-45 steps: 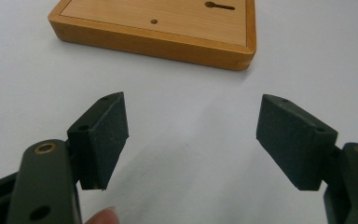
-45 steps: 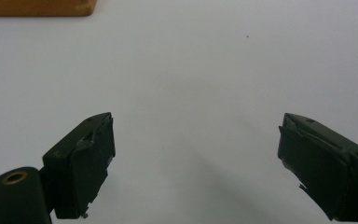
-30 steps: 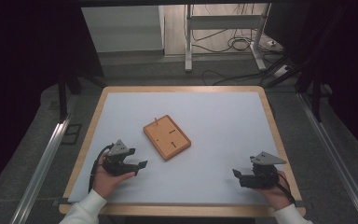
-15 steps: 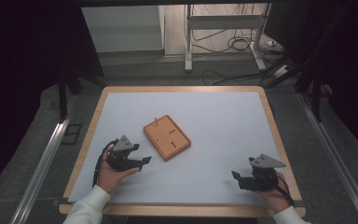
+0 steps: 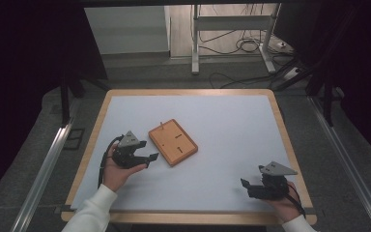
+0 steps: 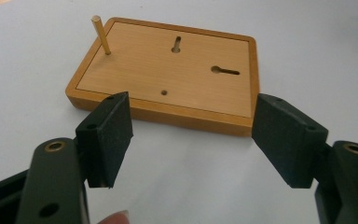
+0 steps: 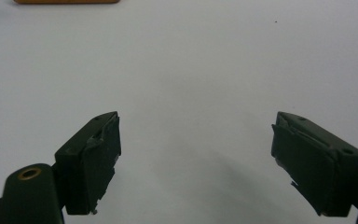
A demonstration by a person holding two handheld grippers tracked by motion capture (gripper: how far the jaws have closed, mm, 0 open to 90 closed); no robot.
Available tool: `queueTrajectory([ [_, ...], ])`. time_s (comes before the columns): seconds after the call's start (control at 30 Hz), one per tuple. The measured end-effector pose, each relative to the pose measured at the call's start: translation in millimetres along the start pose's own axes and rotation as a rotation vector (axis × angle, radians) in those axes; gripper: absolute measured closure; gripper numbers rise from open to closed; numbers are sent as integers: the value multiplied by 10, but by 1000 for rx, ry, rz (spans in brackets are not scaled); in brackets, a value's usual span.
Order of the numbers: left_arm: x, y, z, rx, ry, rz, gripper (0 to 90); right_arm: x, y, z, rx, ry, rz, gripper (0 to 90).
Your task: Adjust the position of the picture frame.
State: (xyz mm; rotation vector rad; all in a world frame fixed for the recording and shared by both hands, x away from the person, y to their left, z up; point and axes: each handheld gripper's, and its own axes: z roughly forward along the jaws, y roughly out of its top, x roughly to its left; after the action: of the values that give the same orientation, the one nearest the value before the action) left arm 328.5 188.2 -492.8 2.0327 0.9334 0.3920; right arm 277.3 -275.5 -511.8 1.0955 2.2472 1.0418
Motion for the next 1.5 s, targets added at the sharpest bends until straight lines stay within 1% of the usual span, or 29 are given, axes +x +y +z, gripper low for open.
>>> queueTrajectory([
  [0.1, 44, 49, 76, 20, 0, 6, 287, 16, 5, 6, -1, 1, -3, 161],
  [0.2, 80, 107, 134, 27, -4, 8, 287, 26, 10, 4, -3, 0, -6, 161],
  [0.37, 143, 204, 177, 27, 8, 7, 286, 25, 4, 1, 1, 0, -6, 161],
  [0.57, 204, 266, 243, 43, 28, 14, 285, 25, 2, 4, 3, 2, -13, 161],
  [0.63, 231, 280, 269, 38, 29, 12, 285, 23, -2, 10, 6, 3, -14, 161],
  [0.7, 261, 290, 302, 35, 22, 10, 281, 19, -4, 14, 8, 3, -16, 161],
  [0.83, 300, 306, 364, 48, 30, 14, 275, 20, -6, 17, 7, -3, -22, 164],
  [0.97, 364, 381, 428, 56, 44, 13, 275, 30, -5, 23, 11, -1, -27, 164],
  [1.17, 409, 472, 520, 70, 58, 15, 277, 19, -13, 35, 16, -2, -27, 163],
  [1.3, 437, 507, 614, 79, 58, 24, 277, 13, -18, 42, 20, -1, -28, 163],
  [1.37, 449, 521, 663, 69, 39, 33, 275, 16, -18, 45, 23, -1, -28, 164],
  [1.4, 457, 526, 688, 68, 42, 39, 271, 18, -18, 47, 23, -2, -28, 165],
  [1.5, 512, 538, 762, 79, 40, 39, 269, 22, -17, 49, 22, -4, -24, 166],
])
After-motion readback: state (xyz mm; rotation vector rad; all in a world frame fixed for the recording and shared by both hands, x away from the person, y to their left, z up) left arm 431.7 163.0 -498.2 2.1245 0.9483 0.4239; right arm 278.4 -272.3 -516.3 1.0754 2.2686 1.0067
